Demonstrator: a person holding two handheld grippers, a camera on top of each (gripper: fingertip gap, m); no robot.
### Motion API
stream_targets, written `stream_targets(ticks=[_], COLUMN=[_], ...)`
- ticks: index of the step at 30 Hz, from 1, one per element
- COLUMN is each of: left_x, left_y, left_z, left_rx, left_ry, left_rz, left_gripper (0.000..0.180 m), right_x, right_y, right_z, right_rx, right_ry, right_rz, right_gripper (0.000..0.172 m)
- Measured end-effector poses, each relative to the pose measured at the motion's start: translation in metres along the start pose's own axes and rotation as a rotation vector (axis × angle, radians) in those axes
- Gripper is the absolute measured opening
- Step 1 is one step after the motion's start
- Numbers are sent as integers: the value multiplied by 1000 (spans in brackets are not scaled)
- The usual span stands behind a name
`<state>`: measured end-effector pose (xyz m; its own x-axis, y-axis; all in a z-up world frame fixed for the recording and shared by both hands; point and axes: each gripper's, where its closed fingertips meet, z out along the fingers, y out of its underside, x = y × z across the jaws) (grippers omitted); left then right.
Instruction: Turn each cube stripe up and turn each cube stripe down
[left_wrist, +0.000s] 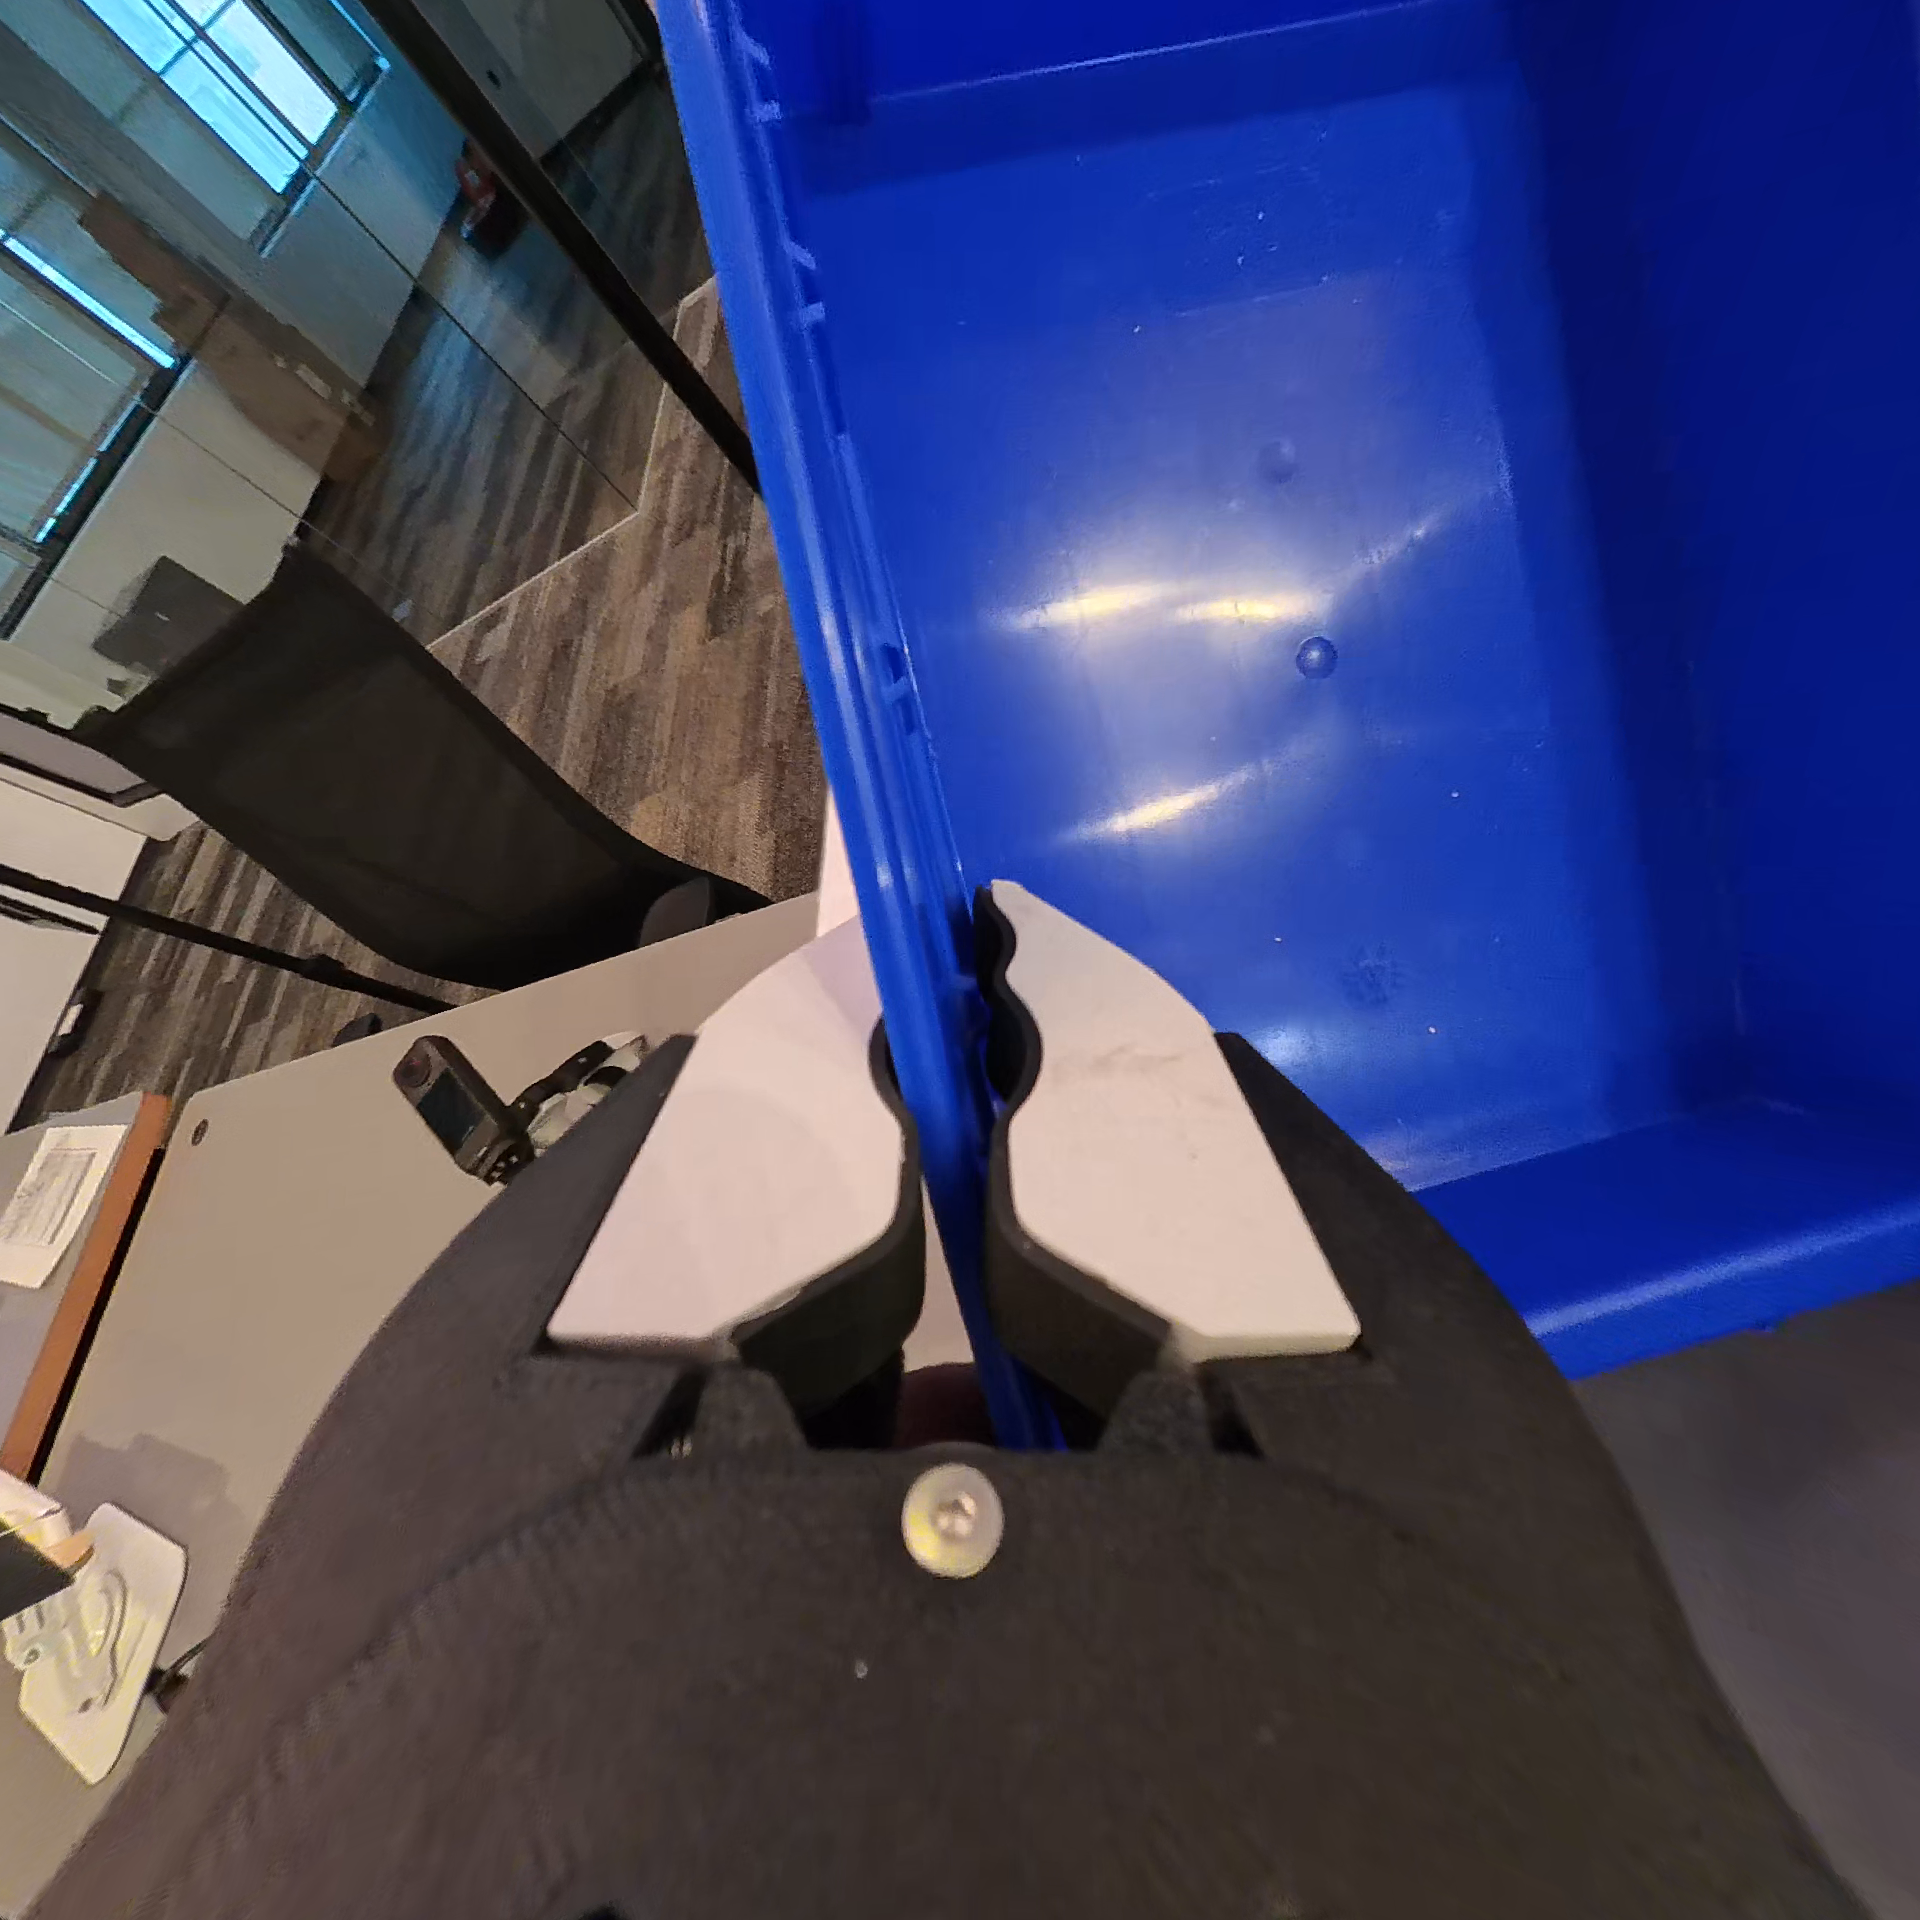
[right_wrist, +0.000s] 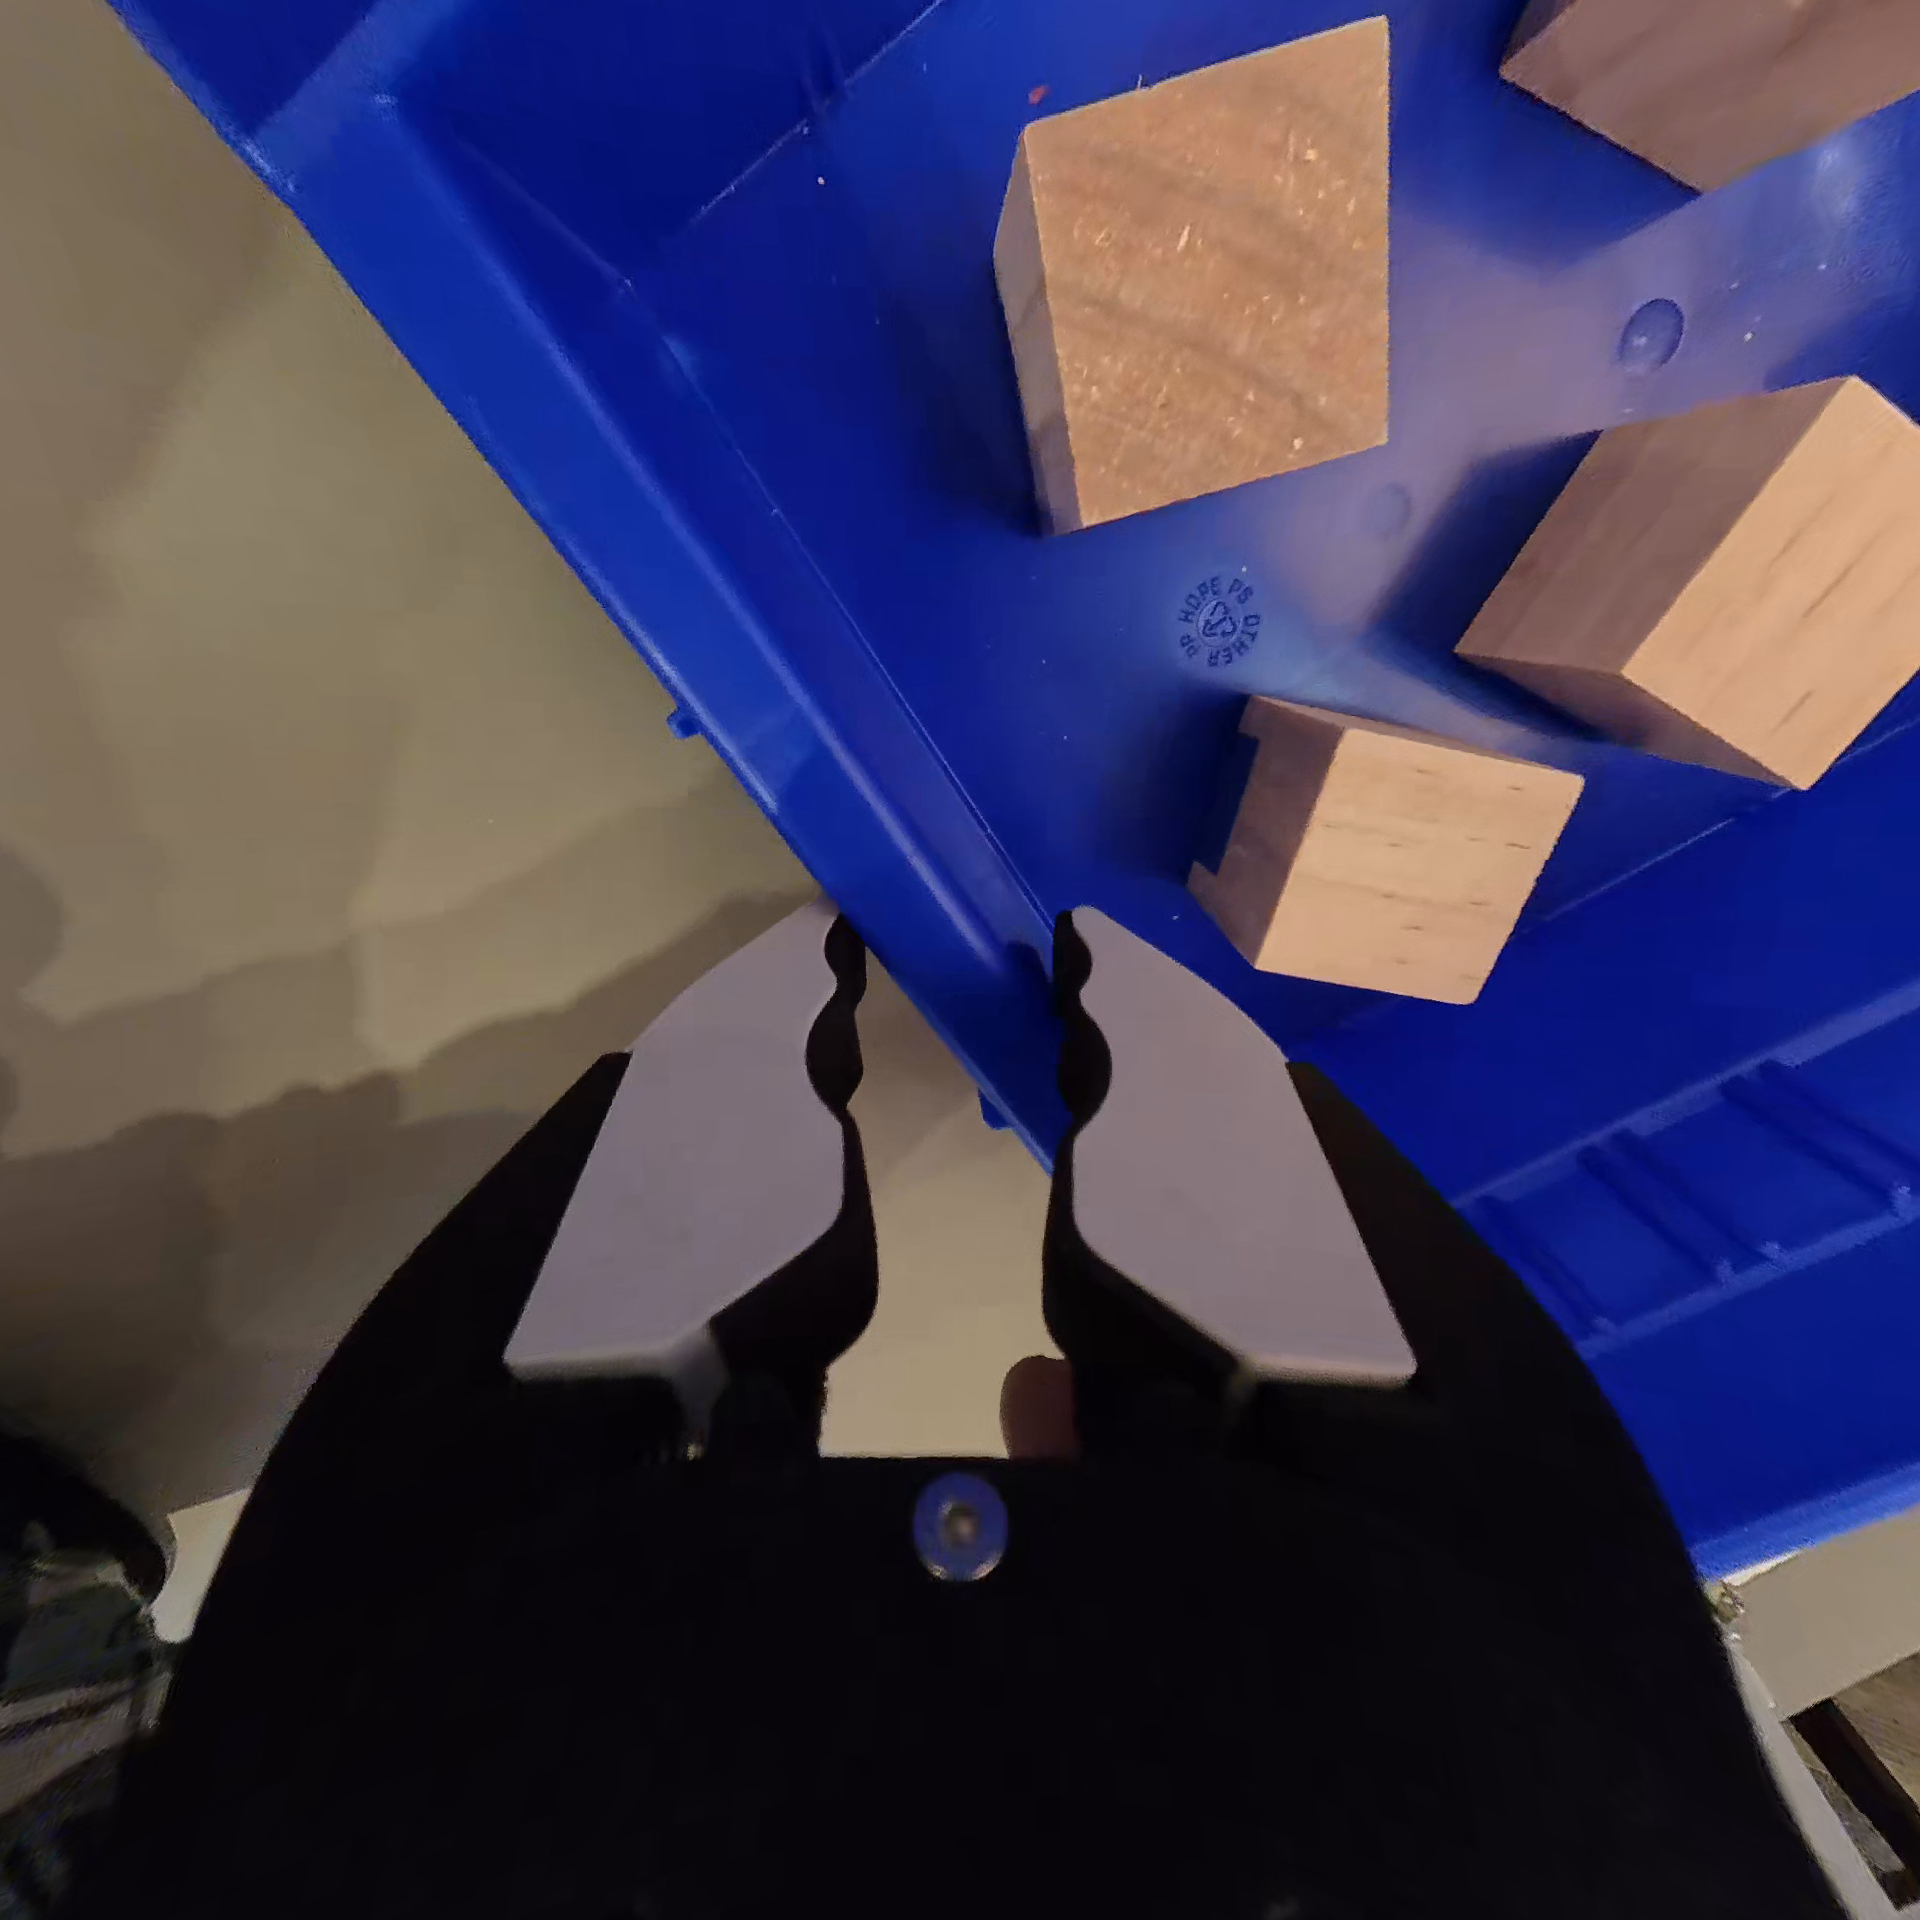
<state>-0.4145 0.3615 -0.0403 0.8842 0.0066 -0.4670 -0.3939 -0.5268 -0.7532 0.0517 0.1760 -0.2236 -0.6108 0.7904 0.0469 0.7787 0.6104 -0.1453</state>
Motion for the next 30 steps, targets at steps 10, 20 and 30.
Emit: stream_targets(ticks=[10,20,30], left_x=[-27,-20,-30], left_y=[-4,-18,-15], left_z=[-23,-31,-37], left_rx=[62,89,87], left_ry=[-43,-55,-87], left_rz=[-106,-80,-92], left_gripper=[6,6,6], right_x=[8,29,38], right_y=[-9,-24,-30], right_z=[2,5,7], right_rx=[18,53,69], right_ry=[12,71,101], right_rz=[20,106,121], right_gripper=[34,34,34])
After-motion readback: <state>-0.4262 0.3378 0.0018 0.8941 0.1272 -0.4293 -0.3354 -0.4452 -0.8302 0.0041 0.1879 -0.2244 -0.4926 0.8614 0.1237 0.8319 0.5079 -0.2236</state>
